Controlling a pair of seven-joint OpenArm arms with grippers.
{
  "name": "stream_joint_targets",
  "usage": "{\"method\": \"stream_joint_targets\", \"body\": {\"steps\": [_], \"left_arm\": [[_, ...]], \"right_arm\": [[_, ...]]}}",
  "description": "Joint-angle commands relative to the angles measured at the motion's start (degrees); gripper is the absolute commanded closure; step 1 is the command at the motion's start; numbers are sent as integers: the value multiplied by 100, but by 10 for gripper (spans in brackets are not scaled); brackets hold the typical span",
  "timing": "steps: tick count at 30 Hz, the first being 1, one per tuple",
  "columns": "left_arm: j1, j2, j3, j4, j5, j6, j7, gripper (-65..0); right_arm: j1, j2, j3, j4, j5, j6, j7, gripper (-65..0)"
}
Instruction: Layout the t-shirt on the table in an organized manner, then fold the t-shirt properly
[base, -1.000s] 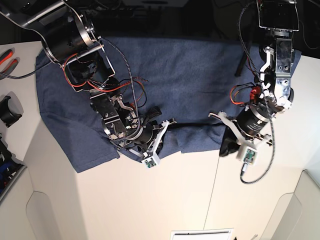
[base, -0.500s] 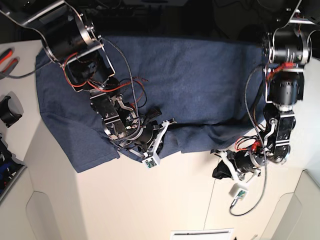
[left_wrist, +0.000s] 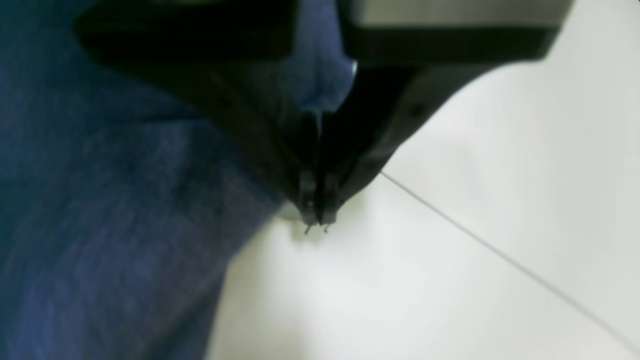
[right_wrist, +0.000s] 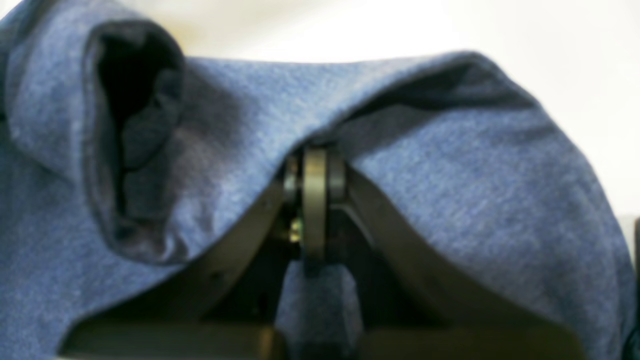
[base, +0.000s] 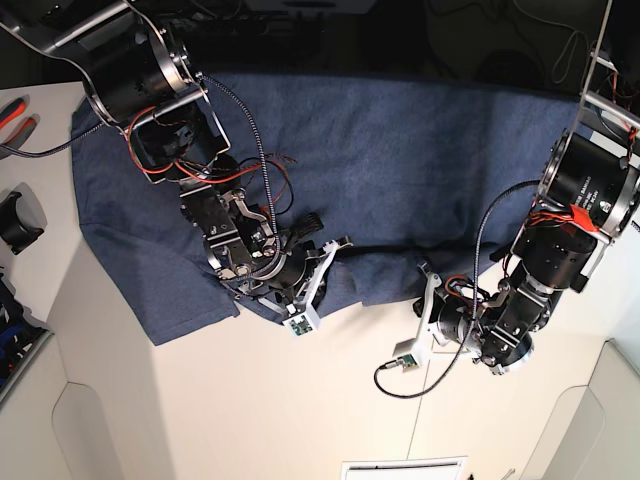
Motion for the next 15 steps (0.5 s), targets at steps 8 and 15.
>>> {"method": "stream_joint_targets", "body": {"steps": [8,15], "left_arm": [[-210,-308,498,205,-581,-8,592,0],[-205,-973,498,1062,-2870,-8,2175,0]], "right_arm": [[-4,33,-4,-37,-127,-61,-450,0],[-4,33,-4,-37,-125,-61,-448,0]]}}
